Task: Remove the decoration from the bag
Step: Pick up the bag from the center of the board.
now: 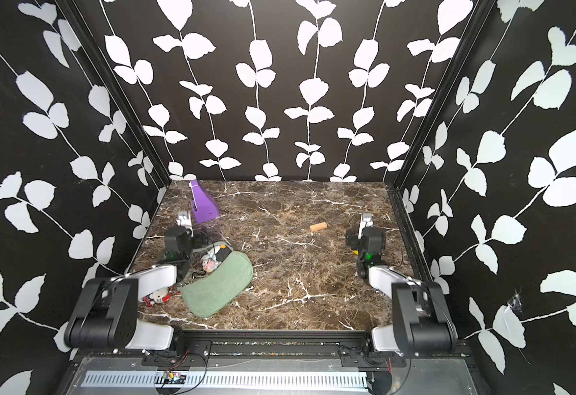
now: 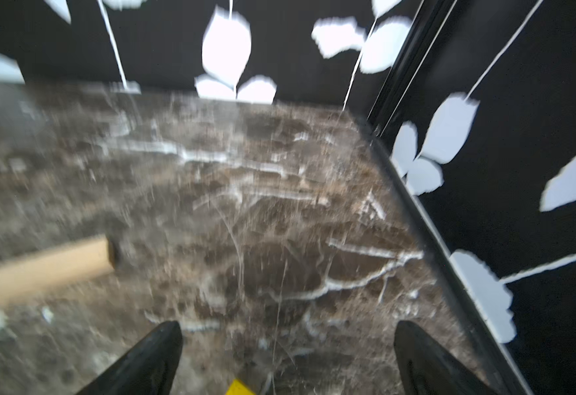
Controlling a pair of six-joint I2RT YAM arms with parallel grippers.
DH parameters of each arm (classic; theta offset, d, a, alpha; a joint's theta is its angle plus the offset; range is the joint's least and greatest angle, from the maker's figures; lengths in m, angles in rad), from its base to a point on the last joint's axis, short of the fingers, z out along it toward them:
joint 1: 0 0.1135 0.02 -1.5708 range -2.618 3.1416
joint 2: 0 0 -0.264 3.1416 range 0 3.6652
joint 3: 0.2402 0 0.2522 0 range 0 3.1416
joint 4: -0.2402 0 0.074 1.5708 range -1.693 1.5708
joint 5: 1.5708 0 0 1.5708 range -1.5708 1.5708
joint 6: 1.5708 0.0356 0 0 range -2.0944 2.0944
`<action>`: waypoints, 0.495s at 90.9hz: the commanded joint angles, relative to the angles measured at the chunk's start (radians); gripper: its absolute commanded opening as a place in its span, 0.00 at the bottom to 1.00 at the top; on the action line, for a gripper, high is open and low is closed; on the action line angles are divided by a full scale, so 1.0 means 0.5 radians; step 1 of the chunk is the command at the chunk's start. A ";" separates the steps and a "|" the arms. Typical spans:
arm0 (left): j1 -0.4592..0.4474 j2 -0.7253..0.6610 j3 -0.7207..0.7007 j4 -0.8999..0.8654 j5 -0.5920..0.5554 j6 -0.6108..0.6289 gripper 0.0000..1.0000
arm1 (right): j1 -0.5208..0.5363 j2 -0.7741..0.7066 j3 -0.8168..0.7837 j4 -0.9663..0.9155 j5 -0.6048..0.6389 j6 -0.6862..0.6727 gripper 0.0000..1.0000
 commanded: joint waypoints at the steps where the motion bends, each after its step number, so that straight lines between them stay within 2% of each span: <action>1: 0.008 -0.194 0.261 -0.663 -0.200 -0.510 0.99 | -0.014 -0.243 0.288 -0.678 0.059 0.227 0.99; 8: 0.004 -0.230 0.452 -1.060 -0.073 -0.700 0.99 | -0.014 -0.345 0.496 -1.028 -0.040 0.352 0.99; 15: -0.001 -0.255 0.574 -1.318 0.127 -0.805 0.99 | -0.014 -0.427 0.593 -1.197 -0.211 0.487 0.98; 26: -0.042 -0.343 0.609 -1.630 0.242 -1.057 0.99 | -0.014 -0.514 0.601 -1.270 -0.466 0.639 0.99; 34: -0.149 -0.415 0.572 -1.754 0.175 -1.230 0.99 | -0.010 -0.508 0.588 -1.324 -0.665 0.700 0.98; 45: -0.220 -0.409 0.560 -2.003 0.272 -1.478 0.98 | 0.048 -0.492 0.478 -1.286 -0.728 0.930 0.99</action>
